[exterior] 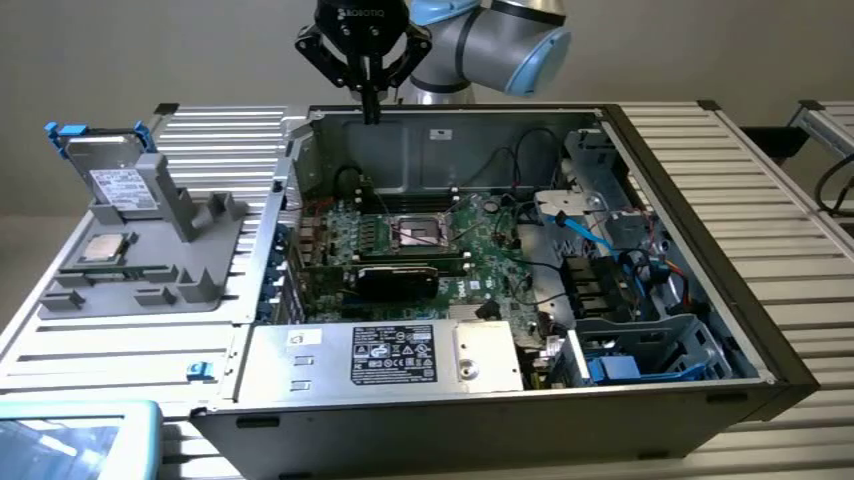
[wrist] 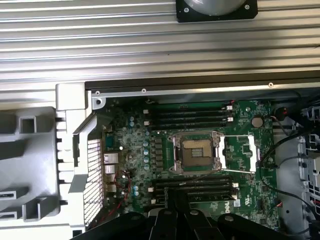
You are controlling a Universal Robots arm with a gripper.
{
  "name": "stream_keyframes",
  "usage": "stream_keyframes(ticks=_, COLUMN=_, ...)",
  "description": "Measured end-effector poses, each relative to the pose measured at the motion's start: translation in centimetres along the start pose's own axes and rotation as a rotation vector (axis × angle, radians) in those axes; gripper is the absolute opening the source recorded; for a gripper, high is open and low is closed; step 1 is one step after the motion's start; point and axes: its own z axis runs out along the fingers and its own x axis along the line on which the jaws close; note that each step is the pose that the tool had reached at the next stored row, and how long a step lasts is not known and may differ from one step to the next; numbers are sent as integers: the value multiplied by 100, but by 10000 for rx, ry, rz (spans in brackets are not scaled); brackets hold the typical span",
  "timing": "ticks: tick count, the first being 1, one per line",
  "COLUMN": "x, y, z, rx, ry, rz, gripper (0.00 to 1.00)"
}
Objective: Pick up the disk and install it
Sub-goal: 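Reach for the disk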
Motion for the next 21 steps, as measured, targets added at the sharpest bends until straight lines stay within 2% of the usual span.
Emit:
stream_keyframes(ticks=7, x=3, y=1, z=1, rx=-2, ry=-1, rz=2, gripper=11)
stream_keyframes(ticks=9, x=35, y=-2, z=-1, rx=0, ry=0, rz=0, gripper=11)
stream_keyframes(ticks=21, x=573, y=-40, z=-7, rx=0, ry=0, rz=0, gripper=11)
